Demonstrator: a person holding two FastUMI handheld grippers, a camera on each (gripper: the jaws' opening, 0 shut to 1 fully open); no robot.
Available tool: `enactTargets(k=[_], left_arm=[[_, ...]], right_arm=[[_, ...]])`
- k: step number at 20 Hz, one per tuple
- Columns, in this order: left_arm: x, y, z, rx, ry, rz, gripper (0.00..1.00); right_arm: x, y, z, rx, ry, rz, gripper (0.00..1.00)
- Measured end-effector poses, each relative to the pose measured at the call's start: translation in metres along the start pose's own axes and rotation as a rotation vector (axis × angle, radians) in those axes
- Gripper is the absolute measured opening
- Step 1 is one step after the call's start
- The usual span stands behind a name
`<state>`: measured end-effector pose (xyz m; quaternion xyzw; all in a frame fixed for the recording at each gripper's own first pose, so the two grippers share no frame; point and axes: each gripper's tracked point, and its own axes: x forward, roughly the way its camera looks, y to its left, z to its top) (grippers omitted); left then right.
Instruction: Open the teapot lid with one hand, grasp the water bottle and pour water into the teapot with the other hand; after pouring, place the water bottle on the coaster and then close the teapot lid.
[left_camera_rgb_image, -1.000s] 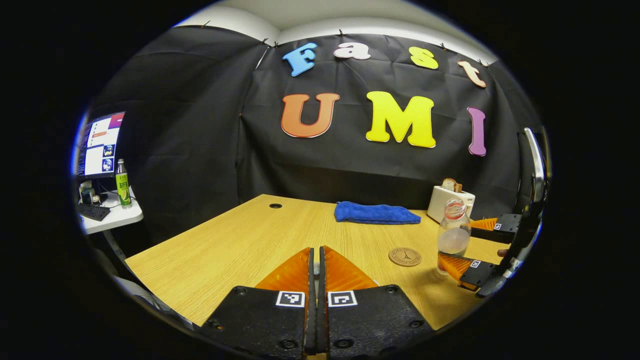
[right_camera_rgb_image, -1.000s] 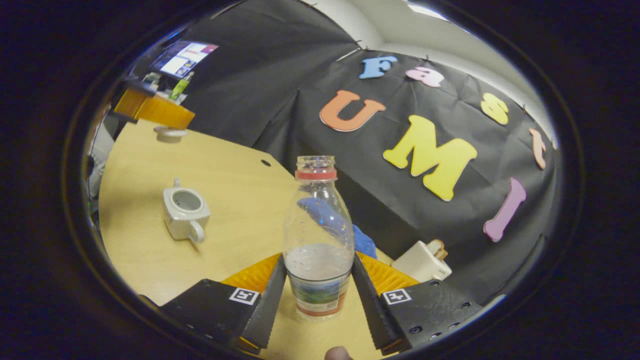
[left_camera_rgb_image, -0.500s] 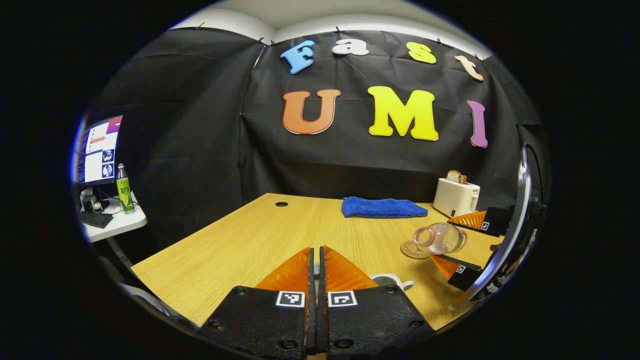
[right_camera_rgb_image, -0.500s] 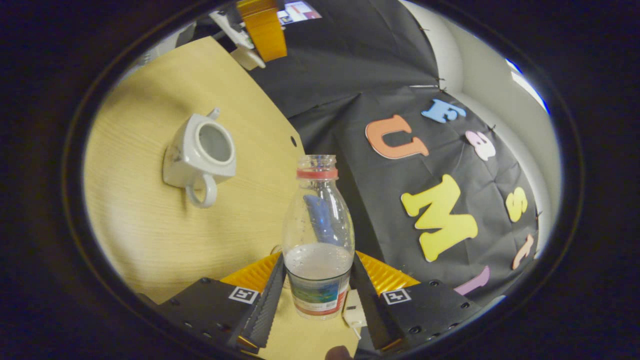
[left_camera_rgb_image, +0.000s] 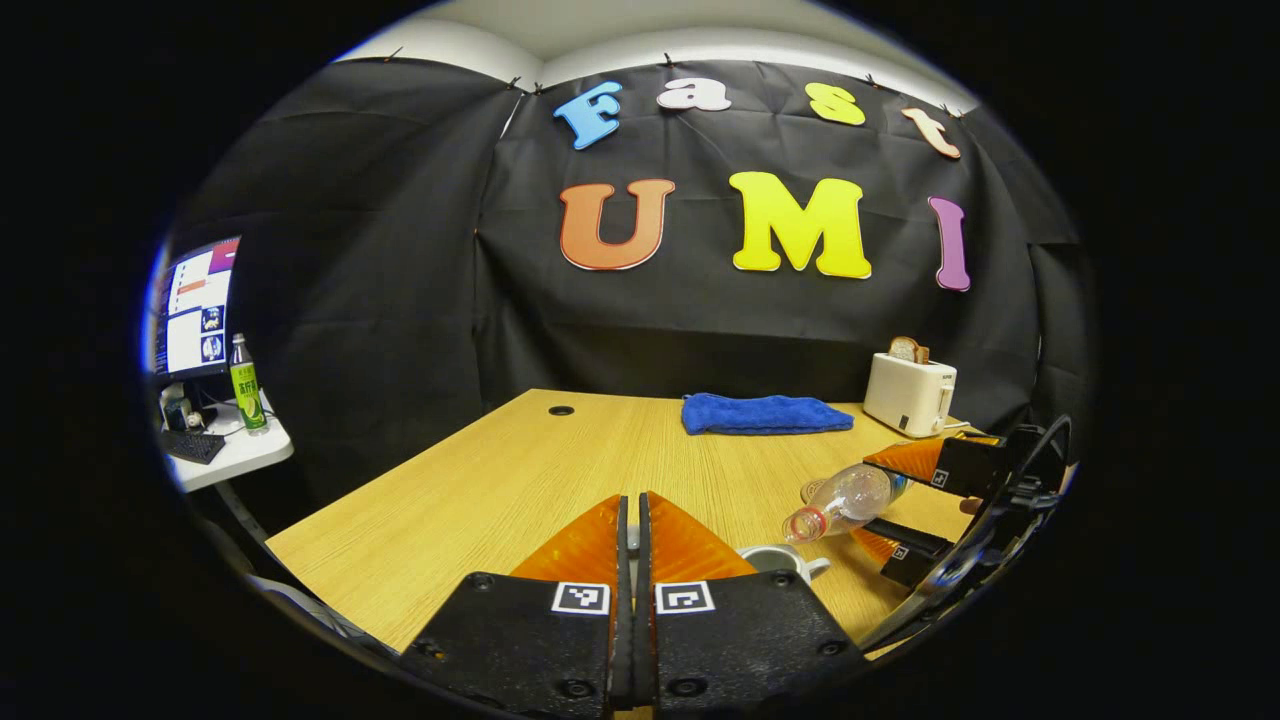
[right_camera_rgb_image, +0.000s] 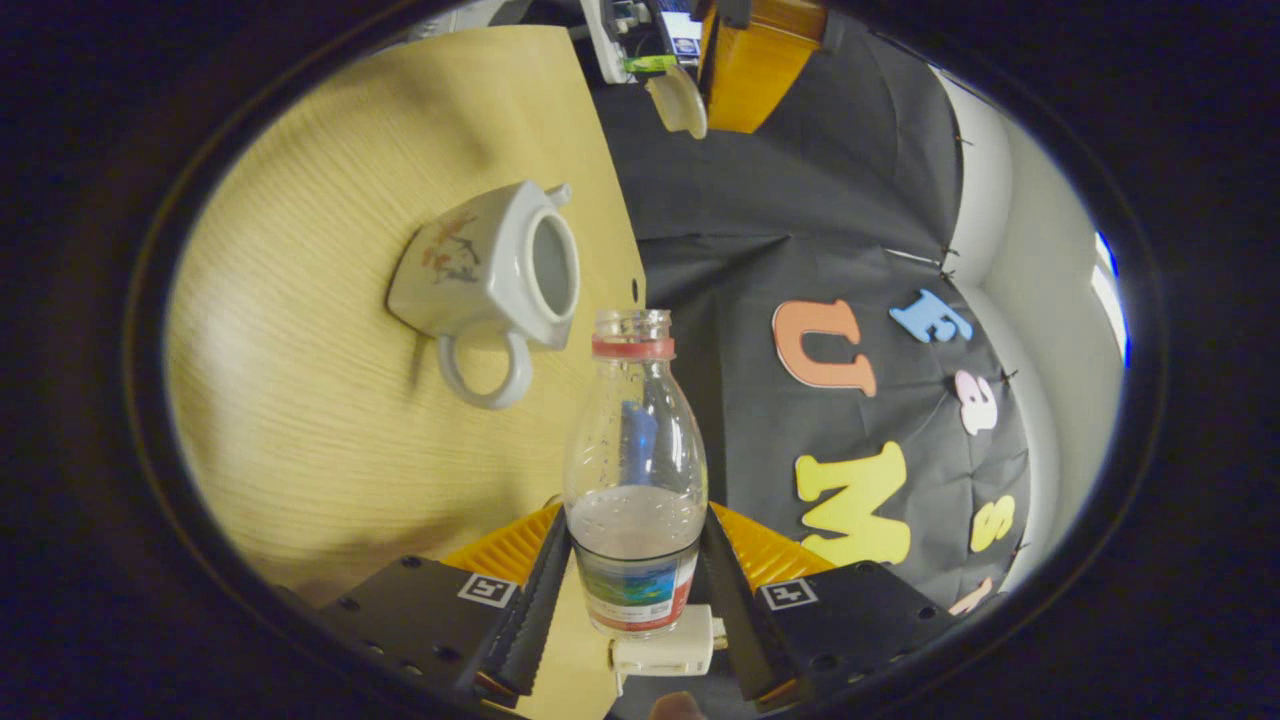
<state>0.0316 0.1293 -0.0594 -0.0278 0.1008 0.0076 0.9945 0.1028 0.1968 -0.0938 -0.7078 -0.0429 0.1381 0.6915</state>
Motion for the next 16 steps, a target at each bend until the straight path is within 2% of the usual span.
enactTargets(k=[7,16], left_arm=[[-0.004,0.005,0.006,-0.009,-0.012,0.007,0.03],[-0.007,0.007,0.009,-0.008,-0.021,0.007,0.03]], right_arm=[[-0.004,-0.014,0.014,-0.205,-0.054,-0.065,0.73],[-0.003,-0.027,0.020,-0.340,-0.066,-0.109,0.73]])
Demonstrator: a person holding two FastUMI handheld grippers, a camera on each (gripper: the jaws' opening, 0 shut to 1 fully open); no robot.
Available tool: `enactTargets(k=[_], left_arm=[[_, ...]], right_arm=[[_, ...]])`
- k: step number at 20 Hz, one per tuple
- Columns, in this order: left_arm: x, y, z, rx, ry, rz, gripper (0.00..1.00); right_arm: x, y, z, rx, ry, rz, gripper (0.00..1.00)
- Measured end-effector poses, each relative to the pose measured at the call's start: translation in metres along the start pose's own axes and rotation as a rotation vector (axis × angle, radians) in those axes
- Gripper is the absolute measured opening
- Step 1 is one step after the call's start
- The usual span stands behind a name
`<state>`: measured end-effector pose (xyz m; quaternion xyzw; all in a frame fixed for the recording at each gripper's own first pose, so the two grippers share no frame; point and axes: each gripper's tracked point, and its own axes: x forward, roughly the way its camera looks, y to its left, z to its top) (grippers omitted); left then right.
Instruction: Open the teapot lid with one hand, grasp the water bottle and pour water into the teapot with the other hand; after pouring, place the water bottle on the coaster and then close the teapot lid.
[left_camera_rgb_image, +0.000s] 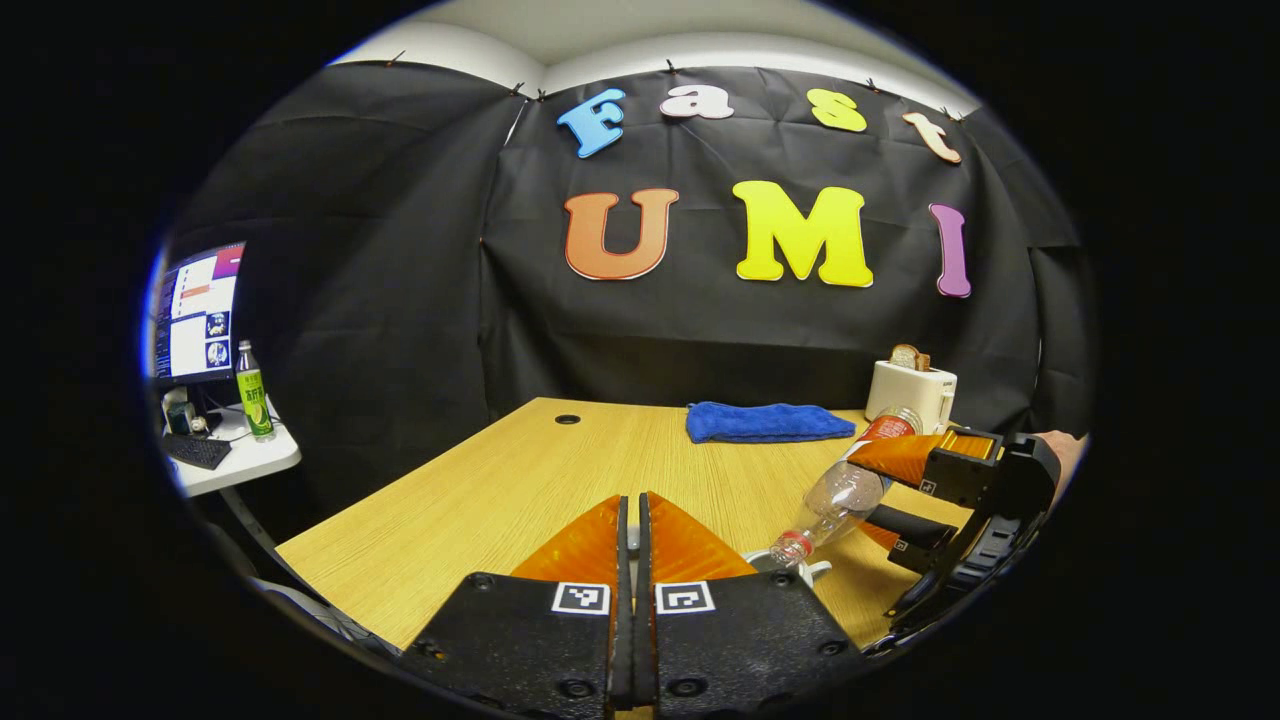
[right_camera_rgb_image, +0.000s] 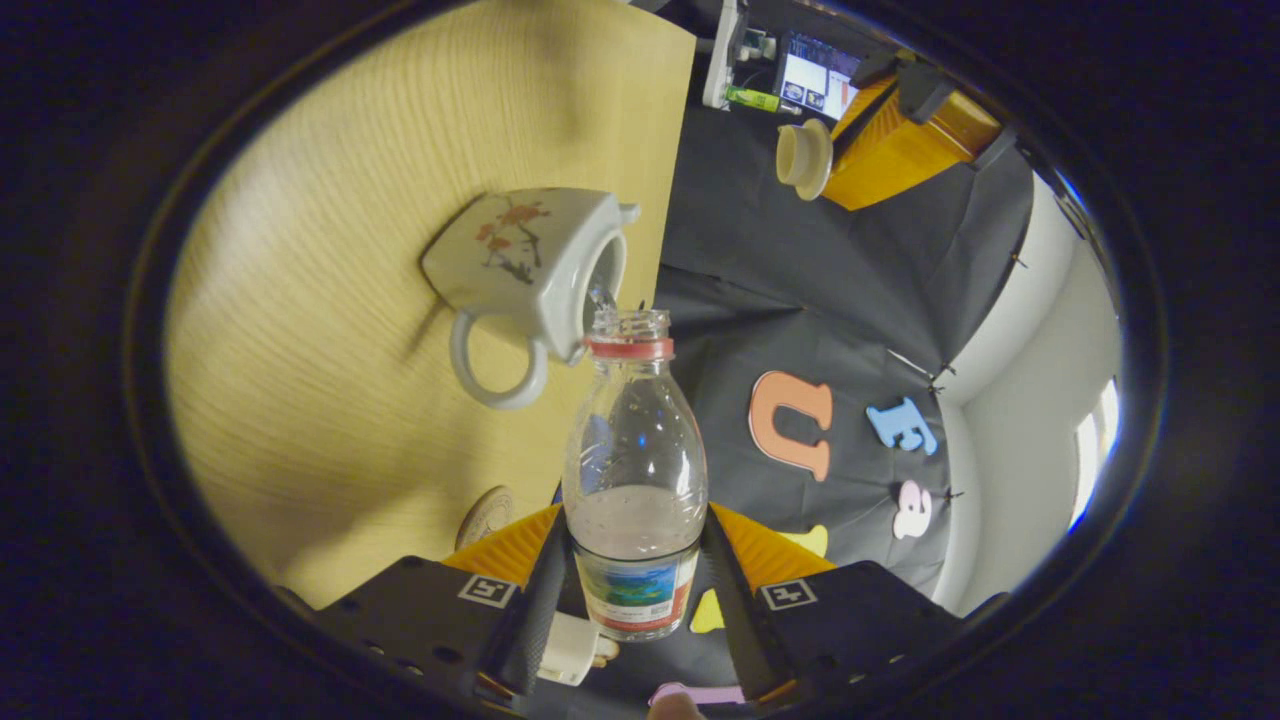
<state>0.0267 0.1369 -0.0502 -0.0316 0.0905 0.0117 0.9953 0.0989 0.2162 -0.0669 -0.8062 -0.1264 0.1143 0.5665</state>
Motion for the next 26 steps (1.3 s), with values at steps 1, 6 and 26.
enactTargets(k=[1,6,26], left_arm=[[0.000,0.000,0.000,-0.001,0.000,-0.001,0.03],[-0.001,-0.001,0.002,0.004,-0.003,-0.007,0.02],[-0.007,0.007,0.007,0.007,-0.017,-0.001,0.02]], right_arm=[[0.002,-0.002,0.000,-0.008,0.000,-0.002,0.73],[0.001,-0.009,-0.002,-0.049,0.001,-0.018,0.75],[-0.003,-0.045,0.012,-0.222,-0.047,-0.101,0.73]])
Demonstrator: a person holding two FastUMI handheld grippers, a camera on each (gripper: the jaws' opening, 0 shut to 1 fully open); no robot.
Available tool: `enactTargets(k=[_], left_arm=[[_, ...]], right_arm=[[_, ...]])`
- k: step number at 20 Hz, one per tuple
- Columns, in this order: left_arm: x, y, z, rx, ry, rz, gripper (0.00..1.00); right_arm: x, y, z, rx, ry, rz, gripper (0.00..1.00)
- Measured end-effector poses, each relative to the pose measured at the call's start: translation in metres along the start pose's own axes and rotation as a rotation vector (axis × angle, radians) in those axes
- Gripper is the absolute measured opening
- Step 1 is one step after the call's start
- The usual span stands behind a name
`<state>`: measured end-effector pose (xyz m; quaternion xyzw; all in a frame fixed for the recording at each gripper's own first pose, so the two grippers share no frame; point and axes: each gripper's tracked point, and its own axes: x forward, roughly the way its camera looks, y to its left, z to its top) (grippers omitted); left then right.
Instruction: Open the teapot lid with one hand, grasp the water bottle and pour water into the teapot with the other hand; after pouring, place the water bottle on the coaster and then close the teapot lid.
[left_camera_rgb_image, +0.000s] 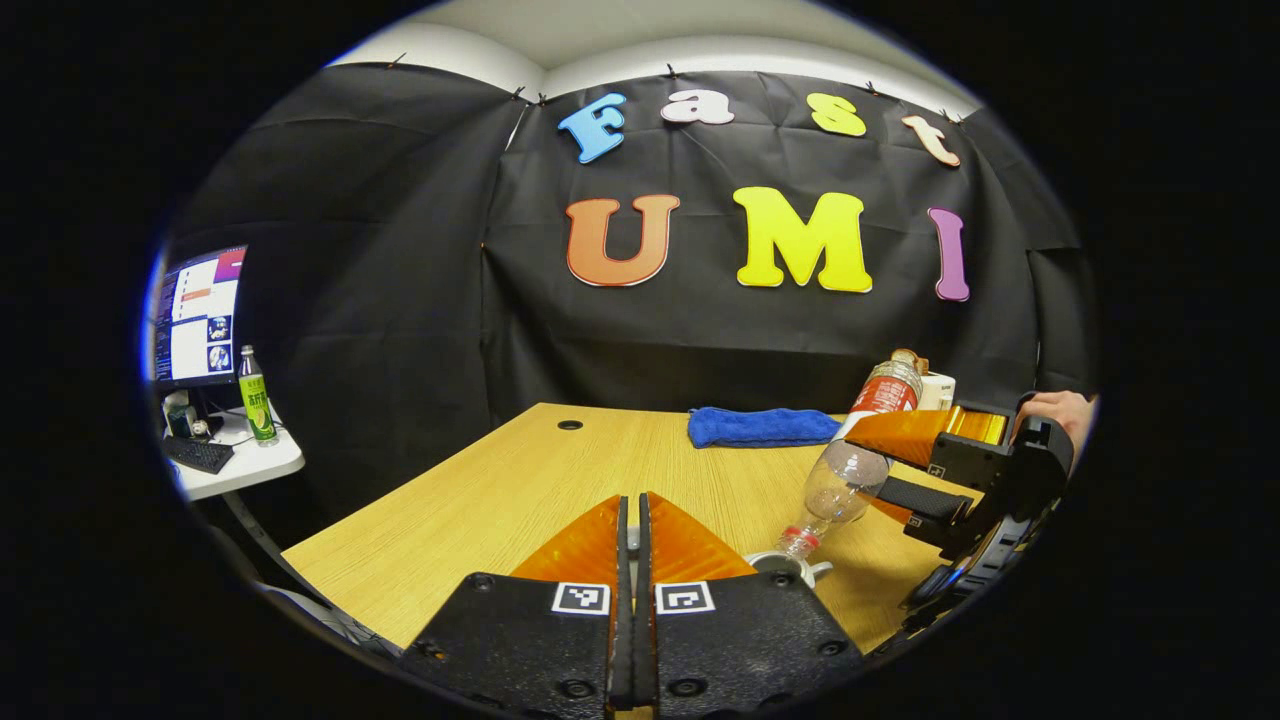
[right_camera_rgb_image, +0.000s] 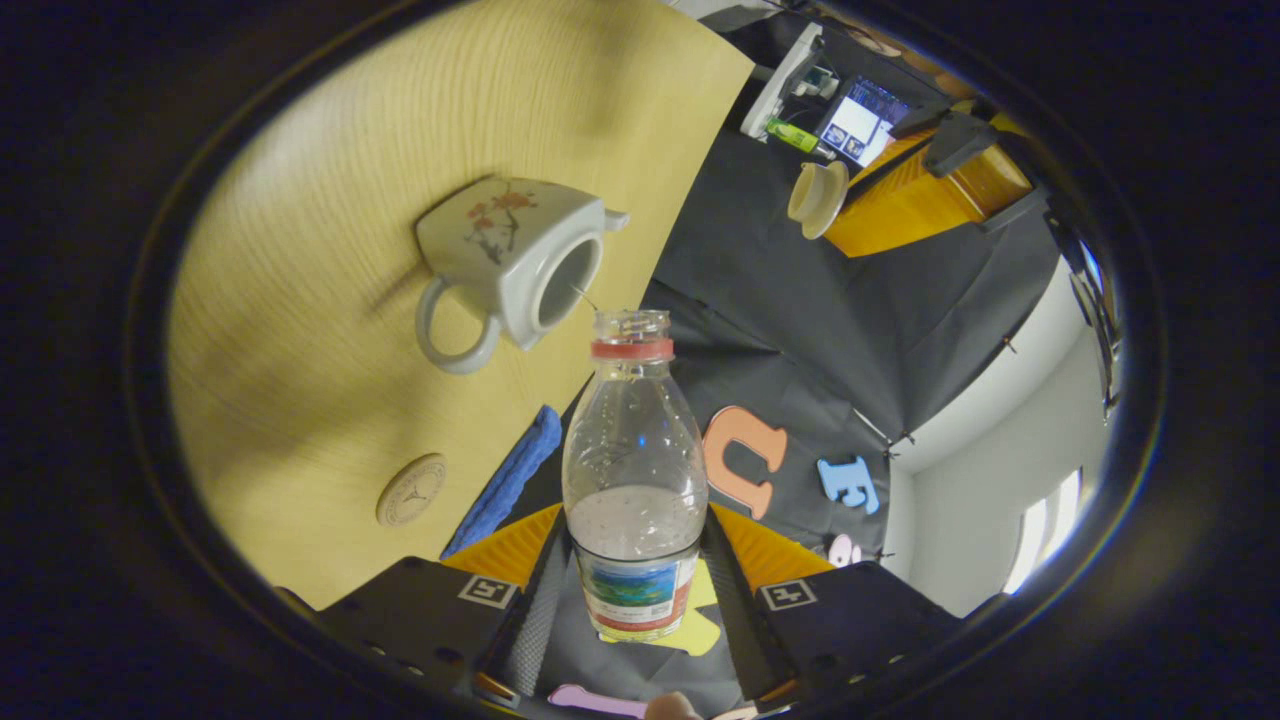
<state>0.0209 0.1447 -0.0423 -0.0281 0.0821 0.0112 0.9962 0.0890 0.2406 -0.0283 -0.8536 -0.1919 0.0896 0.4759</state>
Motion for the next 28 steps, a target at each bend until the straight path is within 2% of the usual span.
enactTargets(k=[8,27,28], left_arm=[[-0.004,0.017,0.006,-0.029,-0.021,0.031,0.02],[-0.007,0.032,0.011,-0.037,-0.034,0.064,0.03],[-0.008,0.034,0.011,-0.037,-0.036,0.066,0.03]], right_arm=[[-0.001,-0.005,0.001,-0.050,-0.009,-0.011,0.75],[0.001,-0.009,0.003,-0.054,-0.020,-0.021,0.75],[0.001,-0.008,0.003,-0.051,-0.020,-0.020,0.72]])
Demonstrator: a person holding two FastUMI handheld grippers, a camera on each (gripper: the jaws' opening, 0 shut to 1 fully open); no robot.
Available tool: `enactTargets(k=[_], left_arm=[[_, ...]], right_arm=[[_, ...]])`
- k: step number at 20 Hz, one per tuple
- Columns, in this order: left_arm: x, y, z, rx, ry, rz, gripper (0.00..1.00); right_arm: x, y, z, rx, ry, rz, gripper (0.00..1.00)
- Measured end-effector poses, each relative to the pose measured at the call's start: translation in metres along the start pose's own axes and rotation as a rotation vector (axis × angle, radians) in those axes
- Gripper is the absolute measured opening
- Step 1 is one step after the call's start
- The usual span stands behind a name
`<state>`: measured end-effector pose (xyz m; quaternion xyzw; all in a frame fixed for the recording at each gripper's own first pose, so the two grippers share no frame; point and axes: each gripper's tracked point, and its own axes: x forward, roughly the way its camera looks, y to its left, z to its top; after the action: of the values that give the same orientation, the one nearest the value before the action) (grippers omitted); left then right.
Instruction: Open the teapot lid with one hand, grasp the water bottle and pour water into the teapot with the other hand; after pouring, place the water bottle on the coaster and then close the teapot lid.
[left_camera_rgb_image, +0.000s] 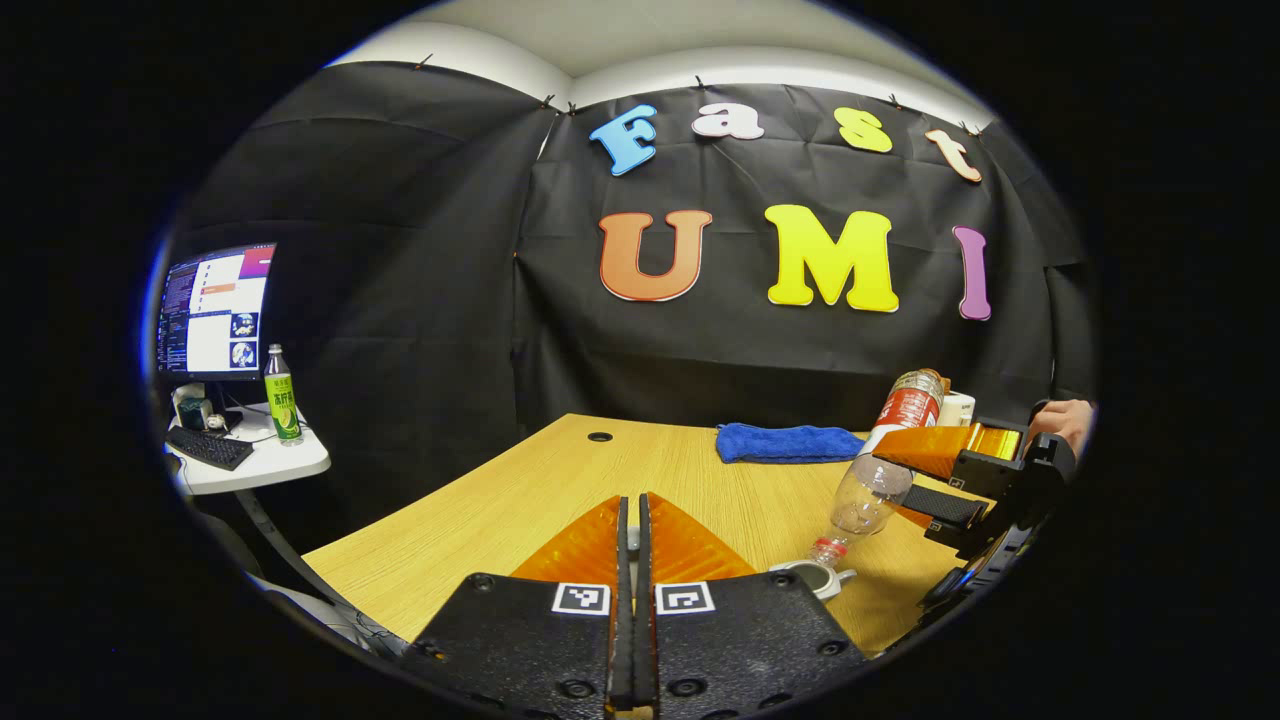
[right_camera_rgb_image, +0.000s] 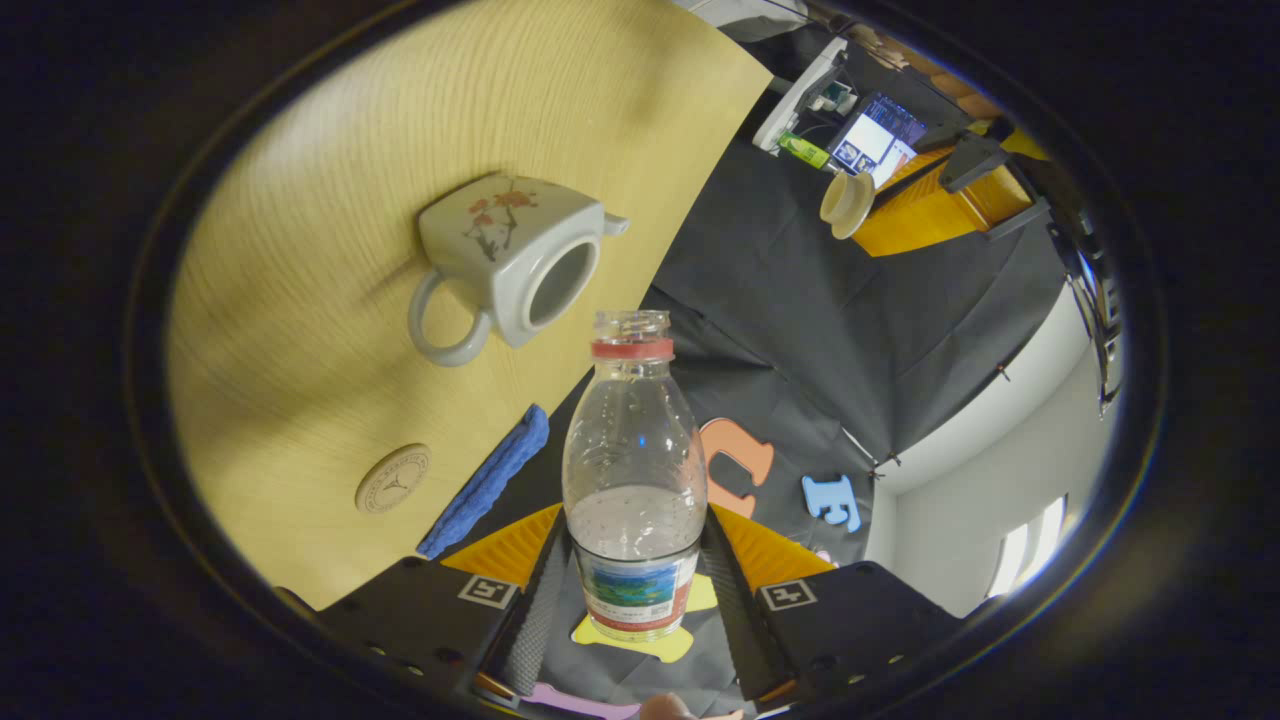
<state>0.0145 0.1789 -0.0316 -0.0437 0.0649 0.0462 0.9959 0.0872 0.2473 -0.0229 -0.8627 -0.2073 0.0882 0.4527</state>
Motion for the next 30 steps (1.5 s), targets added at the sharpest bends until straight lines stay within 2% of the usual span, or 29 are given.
enactTargets(k=[5,10,11,14,17,19,21,22,24,27,30], left_arm=[[-0.001,0.000,0.000,-0.001,-0.002,0.003,0.03],[0.000,0.005,-0.003,0.000,0.004,0.013,0.03],[0.000,0.006,-0.003,0.000,0.006,0.015,0.03],[-0.001,0.010,-0.001,0.002,0.004,0.030,0.03],[-0.002,0.010,0.002,0.000,-0.005,0.033,0.03],[-0.002,0.007,0.002,0.004,-0.008,0.028,0.03],[-0.003,0.000,0.003,0.010,-0.005,0.016,0.03],[-0.005,-0.005,0.005,0.012,-0.010,0.006,0.03],[-0.006,-0.014,0.010,0.017,-0.024,-0.012,0.03],[-0.008,-0.027,0.014,0.032,-0.035,-0.033,0.03],[-0.008,-0.041,0.015,0.036,-0.037,-0.061,0.03]], right_arm=[[0.001,0.000,-0.001,0.011,-0.001,0.000,0.75],[0.001,0.006,-0.003,0.092,0.005,0.010,0.73],[0.000,0.012,-0.004,0.140,0.008,0.029,0.75],[-0.001,0.035,-0.008,0.349,0.030,0.141,0.72],[-0.001,0.031,-0.011,0.516,0.054,0.156,0.75],[-0.001,0.033,-0.018,0.711,0.071,0.198,0.75],[-0.001,0.034,-0.022,0.959,0.087,0.251,0.76],[-0.002,0.033,-0.023,1.083,0.098,0.272,0.73],[-0.001,0.026,-0.030,1.318,0.112,0.285,0.76],[0.002,0.018,-0.052,1.628,0.130,0.246,0.73],[0.001,0.018,-0.087,1.915,0.156,0.167,0.72]])
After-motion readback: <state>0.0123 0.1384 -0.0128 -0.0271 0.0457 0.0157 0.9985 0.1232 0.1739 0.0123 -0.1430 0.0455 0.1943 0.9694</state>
